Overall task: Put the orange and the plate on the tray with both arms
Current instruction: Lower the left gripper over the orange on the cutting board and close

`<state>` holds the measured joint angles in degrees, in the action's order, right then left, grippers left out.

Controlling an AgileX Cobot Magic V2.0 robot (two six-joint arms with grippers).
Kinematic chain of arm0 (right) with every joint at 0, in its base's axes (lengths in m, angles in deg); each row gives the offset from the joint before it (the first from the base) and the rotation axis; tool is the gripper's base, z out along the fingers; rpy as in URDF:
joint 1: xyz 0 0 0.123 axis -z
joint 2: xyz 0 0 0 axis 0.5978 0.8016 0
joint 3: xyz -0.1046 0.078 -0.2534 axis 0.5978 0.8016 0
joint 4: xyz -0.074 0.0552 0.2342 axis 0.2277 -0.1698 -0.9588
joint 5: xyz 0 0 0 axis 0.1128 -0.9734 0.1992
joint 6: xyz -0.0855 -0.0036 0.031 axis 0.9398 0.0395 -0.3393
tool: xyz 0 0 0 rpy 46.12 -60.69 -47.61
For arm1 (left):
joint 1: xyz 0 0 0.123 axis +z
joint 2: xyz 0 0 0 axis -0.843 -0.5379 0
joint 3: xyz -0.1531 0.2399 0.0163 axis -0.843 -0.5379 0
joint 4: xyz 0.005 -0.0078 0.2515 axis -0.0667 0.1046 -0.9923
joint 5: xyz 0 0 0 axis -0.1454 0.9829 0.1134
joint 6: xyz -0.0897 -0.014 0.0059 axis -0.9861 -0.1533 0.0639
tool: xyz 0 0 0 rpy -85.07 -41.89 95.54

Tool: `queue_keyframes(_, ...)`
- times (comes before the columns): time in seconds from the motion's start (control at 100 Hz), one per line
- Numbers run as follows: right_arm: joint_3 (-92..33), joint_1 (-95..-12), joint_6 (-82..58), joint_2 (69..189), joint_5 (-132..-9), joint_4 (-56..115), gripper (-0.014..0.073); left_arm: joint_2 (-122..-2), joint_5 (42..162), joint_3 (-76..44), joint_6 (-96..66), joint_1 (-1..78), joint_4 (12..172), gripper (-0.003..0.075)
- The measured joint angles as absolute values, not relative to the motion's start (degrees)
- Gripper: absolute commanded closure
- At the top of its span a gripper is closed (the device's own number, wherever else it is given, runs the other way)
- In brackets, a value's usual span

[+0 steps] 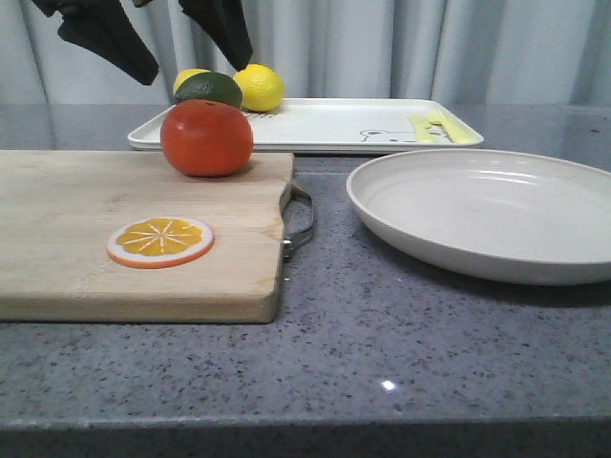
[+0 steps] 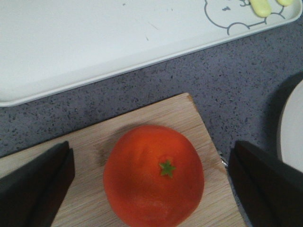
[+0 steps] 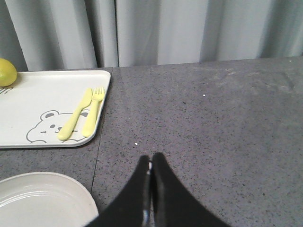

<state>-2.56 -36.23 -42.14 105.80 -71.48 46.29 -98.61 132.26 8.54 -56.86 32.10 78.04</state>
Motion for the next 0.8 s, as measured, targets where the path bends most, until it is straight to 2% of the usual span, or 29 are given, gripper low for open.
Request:
queue_keyframes(0.64,-2.6,-36.2,-42.1,105.8,-71.7,46.3,0.066,-104.1,132.8,9.3,-56.5,32.1,78.5,0.0093)
queue_keyframes(0.8,-2.6,-36.2,-42.1,105.8,-71.7,46.3,0.066,-104.1,132.7,9.3,-56.2,32.1,78.6,0.0171)
